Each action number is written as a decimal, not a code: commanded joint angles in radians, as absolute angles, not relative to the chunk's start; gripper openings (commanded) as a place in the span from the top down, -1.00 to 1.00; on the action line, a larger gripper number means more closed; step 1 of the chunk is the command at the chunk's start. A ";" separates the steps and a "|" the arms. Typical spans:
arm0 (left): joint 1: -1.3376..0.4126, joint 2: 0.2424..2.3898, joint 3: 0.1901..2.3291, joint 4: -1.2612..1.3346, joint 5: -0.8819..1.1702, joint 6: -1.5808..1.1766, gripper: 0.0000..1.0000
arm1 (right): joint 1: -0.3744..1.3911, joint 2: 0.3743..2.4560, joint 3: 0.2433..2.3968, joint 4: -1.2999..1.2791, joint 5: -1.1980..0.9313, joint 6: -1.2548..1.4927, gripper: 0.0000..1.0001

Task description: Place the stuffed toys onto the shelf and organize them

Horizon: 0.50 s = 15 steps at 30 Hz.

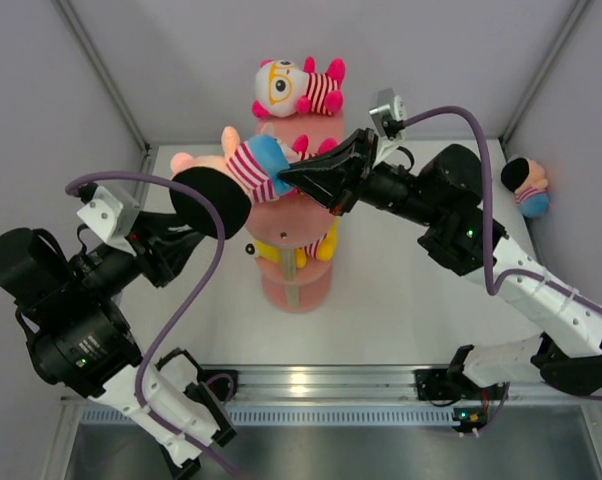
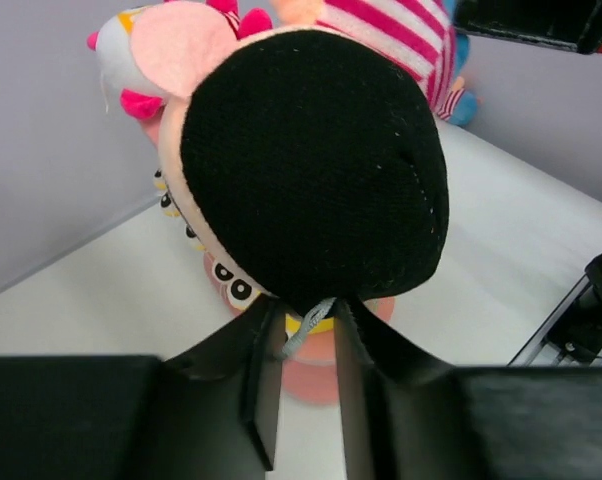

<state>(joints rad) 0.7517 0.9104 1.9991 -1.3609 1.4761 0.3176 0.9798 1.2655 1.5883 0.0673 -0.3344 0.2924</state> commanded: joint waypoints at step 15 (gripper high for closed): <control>0.729 0.769 1.813 -1.356 1.674 0.499 1.00 | 1.057 1.078 1.655 -0.446 -0.324 0.015 -0.64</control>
<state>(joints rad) 0.7437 0.8368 1.8015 -1.3617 1.4471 0.4397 1.0378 1.1267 1.5459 -0.3073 -0.4240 0.0746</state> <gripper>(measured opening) 0.029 0.777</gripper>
